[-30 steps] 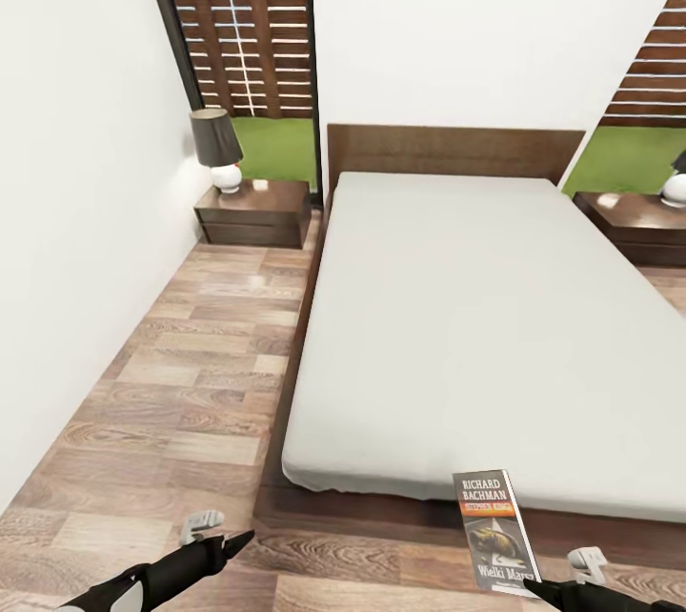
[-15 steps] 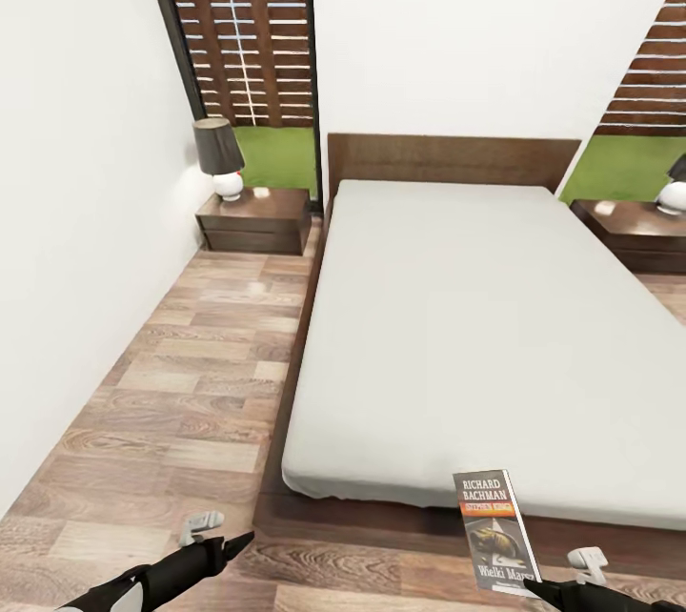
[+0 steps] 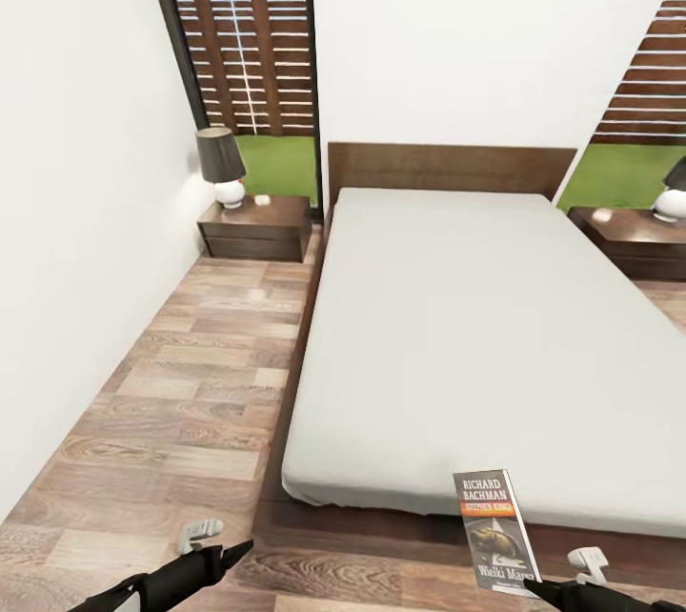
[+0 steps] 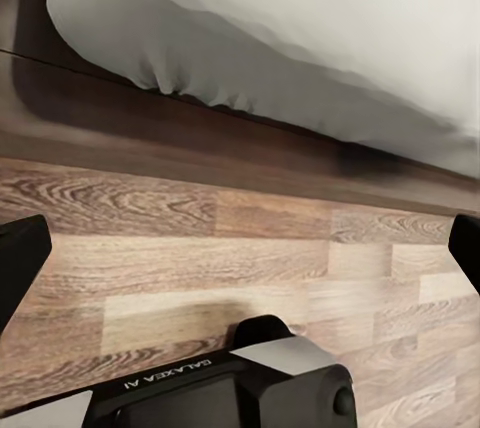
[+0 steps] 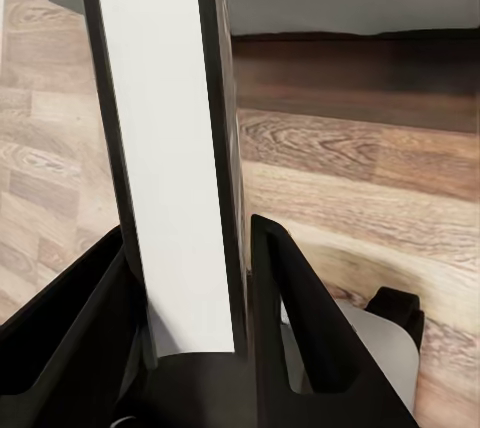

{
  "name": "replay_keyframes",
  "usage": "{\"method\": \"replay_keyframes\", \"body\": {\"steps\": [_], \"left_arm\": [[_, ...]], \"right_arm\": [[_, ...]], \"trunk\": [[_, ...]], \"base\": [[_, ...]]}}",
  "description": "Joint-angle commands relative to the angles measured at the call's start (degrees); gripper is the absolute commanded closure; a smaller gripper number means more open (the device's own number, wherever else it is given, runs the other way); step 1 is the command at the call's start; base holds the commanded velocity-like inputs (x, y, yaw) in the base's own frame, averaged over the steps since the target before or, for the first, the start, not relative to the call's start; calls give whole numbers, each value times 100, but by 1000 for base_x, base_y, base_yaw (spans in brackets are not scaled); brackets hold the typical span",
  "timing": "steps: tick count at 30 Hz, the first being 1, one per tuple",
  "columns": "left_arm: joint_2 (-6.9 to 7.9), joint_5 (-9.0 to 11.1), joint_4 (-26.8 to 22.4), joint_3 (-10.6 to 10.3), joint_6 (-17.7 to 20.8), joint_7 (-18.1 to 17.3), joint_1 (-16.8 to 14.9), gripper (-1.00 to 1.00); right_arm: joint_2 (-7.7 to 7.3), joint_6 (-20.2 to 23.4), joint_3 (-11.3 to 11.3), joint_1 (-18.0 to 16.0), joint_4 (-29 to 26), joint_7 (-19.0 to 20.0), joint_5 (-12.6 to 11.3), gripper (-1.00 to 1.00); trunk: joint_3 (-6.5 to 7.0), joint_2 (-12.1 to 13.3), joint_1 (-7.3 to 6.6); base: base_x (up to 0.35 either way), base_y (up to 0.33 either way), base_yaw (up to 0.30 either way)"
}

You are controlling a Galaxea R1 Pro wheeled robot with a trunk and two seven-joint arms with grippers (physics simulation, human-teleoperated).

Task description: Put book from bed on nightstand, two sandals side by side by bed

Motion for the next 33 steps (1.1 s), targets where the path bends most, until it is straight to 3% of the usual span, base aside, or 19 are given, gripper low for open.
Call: {"method": "replay_keyframes", "body": {"steps": [1, 20, 33], "left_arm": [[2, -60, 3, 32, -49, -6, -3, -100], [-42, -60, 3, 32, -57, -6, -2, -100], [-42, -60, 3, 32, -57, -6, -2, -100]], "right_arm": [[-5, 32, 35, -4, -2, 5, -56, 100], [-5, 33, 35, -4, 8, -22, -57, 100], [-5, 27, 35, -4, 8, -12, -64, 100]], "trunk": [[3, -5, 1], [39, -5, 1], [151, -5, 1]], "base": [[0, 0, 0], [0, 0, 0], [0, 0, 0]]}}
